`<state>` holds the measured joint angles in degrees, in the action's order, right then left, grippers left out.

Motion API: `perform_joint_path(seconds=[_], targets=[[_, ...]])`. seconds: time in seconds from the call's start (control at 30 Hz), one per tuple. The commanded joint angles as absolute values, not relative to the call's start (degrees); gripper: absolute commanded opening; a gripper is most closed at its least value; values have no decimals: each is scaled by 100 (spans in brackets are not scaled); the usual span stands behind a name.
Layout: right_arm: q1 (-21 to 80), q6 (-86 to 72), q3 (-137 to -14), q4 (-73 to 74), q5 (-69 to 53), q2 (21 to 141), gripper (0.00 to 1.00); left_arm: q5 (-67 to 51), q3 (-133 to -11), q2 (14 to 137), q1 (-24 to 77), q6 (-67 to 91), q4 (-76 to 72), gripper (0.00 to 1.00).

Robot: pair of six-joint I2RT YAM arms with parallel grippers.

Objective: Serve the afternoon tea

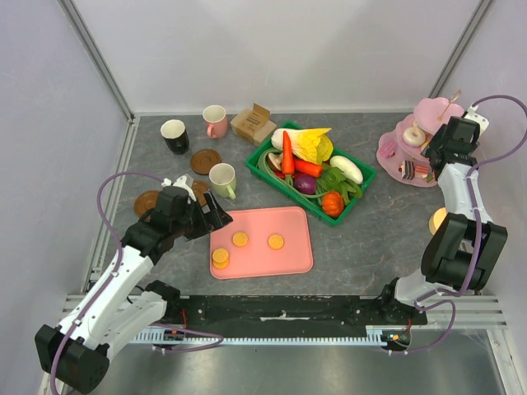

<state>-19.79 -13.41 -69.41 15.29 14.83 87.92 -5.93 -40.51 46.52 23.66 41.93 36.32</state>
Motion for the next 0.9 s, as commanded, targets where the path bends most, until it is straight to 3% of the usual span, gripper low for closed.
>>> perform_joint_path(seconds=[0.0,0.87], targets=[[-2013,-1274,-7181,1415,1494,8552,64,-589,-4052,4649,2382,3981,3577,96],[-2004,-1547,-6812,1889,1512,7665,61,-738,-4069,4553,2373,3964,3560,96]])
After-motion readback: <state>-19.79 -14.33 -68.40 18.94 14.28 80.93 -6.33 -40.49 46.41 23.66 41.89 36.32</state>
